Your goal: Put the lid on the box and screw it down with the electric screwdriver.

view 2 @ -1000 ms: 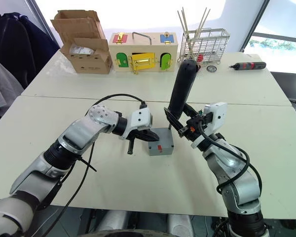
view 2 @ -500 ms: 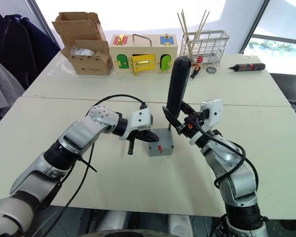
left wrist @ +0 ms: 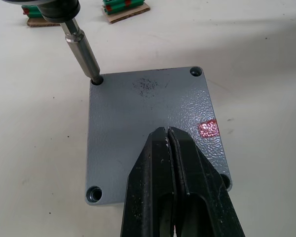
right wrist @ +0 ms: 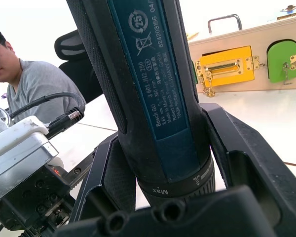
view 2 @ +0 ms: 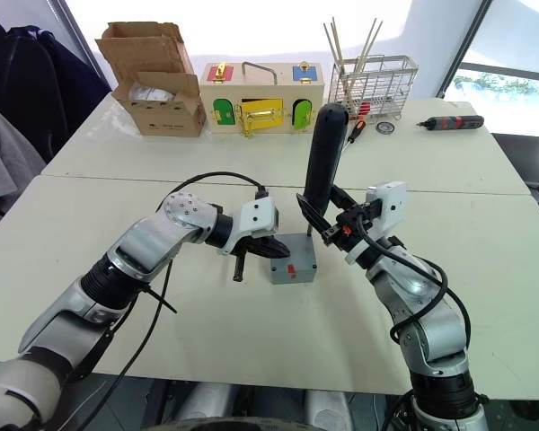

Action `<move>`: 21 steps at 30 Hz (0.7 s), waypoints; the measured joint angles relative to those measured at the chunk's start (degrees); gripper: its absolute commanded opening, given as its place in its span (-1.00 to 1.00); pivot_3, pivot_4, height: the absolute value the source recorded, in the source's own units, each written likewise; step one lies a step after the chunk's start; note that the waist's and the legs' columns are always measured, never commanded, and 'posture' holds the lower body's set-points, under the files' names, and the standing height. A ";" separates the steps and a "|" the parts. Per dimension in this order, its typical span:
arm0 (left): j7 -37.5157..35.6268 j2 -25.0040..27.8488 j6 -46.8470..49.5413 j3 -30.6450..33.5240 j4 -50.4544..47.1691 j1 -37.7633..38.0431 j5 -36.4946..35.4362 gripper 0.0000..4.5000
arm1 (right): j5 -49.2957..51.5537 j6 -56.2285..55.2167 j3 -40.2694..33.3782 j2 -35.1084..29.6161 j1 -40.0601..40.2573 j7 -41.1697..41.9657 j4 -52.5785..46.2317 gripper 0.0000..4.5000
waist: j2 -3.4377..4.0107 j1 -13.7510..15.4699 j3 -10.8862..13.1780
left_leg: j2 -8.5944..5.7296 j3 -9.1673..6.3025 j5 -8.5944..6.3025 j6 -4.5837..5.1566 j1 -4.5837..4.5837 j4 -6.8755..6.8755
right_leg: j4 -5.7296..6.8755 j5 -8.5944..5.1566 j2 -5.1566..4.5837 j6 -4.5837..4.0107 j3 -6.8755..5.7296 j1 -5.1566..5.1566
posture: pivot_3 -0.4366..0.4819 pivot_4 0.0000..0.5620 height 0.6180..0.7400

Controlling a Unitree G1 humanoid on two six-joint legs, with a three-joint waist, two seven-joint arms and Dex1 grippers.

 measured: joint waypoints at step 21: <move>0.12 -0.38 0.01 0.00 0.37 -0.01 0.00 -1.00 | -0.95 -1.03 0.04 0.26 0.49 0.02 0.30 -0.18 | -0.16 0.05 -0.13 | 0.01 -0.03 0.00 -0.01 0.00 -0.16 | -0.41 0.00 -0.02 -0.01 0.01 0.08 | -0.05 -0.47 0.99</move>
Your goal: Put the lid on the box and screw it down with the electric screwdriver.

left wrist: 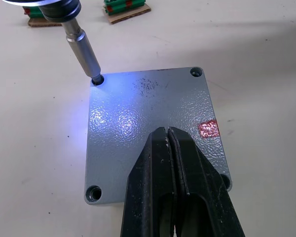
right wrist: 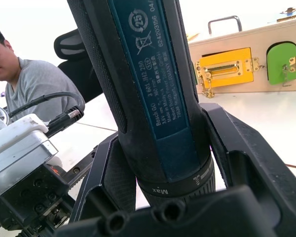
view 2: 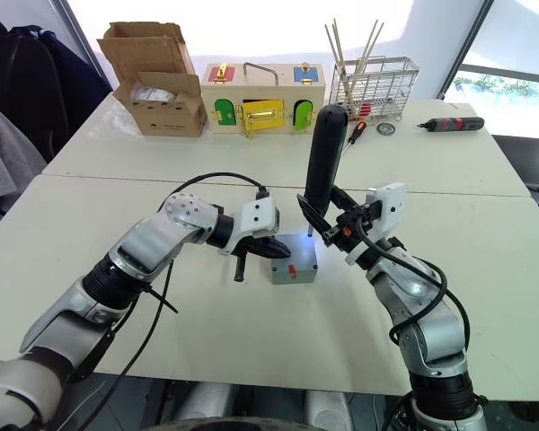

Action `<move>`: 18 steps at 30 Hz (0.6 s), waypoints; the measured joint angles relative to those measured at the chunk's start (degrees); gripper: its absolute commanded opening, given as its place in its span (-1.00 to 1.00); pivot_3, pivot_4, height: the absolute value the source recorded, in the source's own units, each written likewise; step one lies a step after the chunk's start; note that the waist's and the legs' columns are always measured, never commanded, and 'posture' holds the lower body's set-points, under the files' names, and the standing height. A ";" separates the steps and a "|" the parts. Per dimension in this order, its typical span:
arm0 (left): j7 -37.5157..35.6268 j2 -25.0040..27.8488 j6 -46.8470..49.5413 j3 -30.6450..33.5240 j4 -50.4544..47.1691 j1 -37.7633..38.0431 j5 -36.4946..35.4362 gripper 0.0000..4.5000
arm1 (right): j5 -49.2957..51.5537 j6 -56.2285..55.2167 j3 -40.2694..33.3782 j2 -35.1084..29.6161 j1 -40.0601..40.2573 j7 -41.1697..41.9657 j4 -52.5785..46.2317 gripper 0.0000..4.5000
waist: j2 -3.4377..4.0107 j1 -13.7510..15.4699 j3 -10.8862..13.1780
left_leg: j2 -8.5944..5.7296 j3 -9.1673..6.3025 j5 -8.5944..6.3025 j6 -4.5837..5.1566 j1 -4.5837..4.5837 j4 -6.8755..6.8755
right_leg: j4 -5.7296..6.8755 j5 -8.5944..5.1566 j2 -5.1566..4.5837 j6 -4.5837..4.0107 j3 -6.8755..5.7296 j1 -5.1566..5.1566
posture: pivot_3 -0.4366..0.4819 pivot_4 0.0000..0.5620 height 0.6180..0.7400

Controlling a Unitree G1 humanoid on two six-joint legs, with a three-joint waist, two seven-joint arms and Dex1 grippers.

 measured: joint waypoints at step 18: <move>-0.46 -0.42 -1.54 0.00 0.76 -0.12 0.05 -1.00 | 5.07 10.05 -4.14 -0.84 -4.50 -2.98 -2.65 -0.18 | 0.09 0.23 0.06 | -0.07 0.01 0.04 -0.06 -0.17 -0.28 | -0.38 0.04 -0.24 -0.03 0.00 -0.05 | -0.05 -0.47 0.99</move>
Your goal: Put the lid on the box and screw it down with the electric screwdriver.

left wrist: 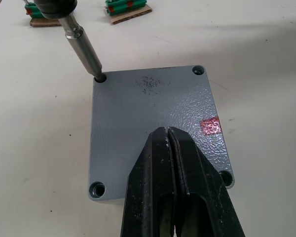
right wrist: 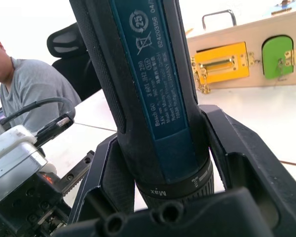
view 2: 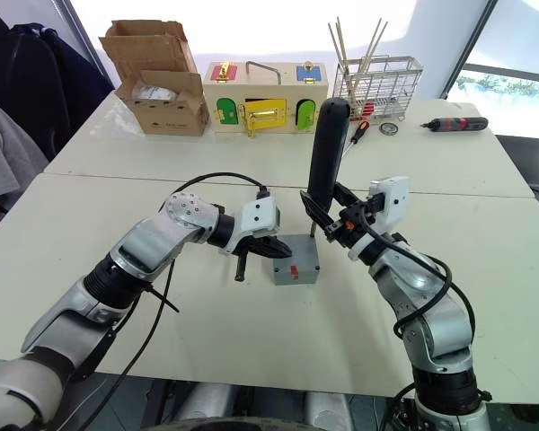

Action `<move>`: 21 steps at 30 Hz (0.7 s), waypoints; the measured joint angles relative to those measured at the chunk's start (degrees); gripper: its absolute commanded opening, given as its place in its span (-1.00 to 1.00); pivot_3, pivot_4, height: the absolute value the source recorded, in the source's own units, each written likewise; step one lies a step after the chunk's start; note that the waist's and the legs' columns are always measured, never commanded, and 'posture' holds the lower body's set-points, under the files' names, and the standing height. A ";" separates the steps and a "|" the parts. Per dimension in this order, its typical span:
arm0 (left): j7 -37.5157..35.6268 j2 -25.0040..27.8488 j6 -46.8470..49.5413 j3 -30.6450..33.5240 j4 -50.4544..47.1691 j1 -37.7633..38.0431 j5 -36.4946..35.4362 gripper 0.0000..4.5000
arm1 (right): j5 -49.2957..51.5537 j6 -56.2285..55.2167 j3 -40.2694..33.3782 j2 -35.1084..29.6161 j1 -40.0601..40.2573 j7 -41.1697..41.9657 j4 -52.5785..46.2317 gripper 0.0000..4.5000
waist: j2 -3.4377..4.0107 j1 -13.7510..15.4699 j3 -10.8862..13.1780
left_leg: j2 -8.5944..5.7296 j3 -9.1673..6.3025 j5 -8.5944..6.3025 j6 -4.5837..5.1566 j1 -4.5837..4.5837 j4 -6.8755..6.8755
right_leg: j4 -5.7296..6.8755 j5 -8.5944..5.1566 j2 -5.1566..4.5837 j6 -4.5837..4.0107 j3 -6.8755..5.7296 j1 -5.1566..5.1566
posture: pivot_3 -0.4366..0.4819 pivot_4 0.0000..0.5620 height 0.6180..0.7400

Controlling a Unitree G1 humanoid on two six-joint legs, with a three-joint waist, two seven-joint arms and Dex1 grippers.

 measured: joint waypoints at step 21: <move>2.95 -3.25 7.49 11.50 -2.61 0.83 -7.83 -1.00 | 41.81 36.96 -23.96 -29.57 -25.96 -21.14 12.24 -0.18 | 0.68 -0.12 1.12 | -0.06 0.07 0.32 -0.47 -2.23 0.63 | 0.57 0.05 -0.08 0.01 -0.10 -2.02 | -0.05 -0.47 0.99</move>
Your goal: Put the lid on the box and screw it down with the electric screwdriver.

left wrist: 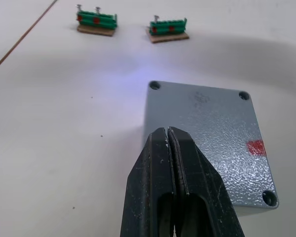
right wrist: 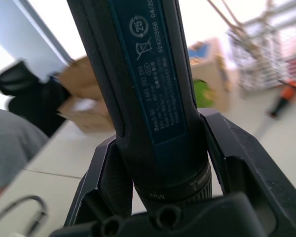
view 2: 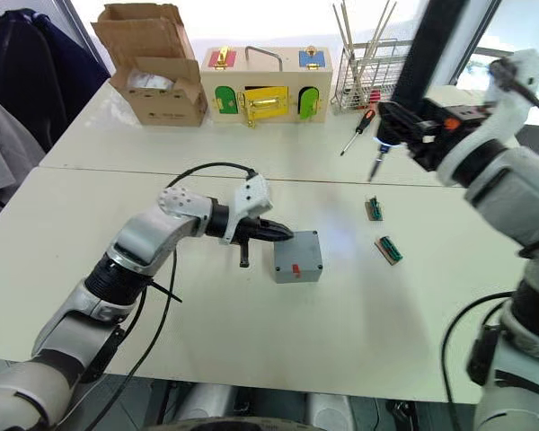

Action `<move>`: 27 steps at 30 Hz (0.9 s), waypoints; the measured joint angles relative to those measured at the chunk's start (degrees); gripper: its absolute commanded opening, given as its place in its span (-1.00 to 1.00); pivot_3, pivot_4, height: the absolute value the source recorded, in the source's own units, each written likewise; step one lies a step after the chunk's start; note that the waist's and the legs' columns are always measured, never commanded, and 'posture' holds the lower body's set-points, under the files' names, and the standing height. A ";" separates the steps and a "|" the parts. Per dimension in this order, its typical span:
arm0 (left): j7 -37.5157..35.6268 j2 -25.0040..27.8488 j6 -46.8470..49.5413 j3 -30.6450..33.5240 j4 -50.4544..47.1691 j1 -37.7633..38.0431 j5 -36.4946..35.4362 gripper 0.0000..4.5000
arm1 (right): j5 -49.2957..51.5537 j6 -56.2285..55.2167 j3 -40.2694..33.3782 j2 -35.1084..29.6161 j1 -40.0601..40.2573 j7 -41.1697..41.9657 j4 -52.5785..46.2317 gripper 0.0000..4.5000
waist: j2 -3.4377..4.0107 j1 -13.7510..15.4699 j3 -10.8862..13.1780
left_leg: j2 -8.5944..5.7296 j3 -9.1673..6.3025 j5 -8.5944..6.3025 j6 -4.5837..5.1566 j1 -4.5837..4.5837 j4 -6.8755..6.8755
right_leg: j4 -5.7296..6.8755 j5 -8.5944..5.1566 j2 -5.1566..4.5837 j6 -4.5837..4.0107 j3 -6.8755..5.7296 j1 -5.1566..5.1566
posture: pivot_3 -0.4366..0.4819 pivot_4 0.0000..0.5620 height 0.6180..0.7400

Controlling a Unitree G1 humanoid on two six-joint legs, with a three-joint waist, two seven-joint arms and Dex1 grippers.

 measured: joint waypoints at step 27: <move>3.43 11.55 6.98 -4.89 -26.19 12.85 -7.13 -1.00 | -36.31 6.82 37.98 -19.63 1.23 45.80 44.48 -0.18 | 0.74 0.16 0.50 | -0.02 0.26 -0.07 0.38 0.45 0.22 | -0.42 0.23 0.08 0.06 0.21 0.56 | -0.05 -0.47 0.99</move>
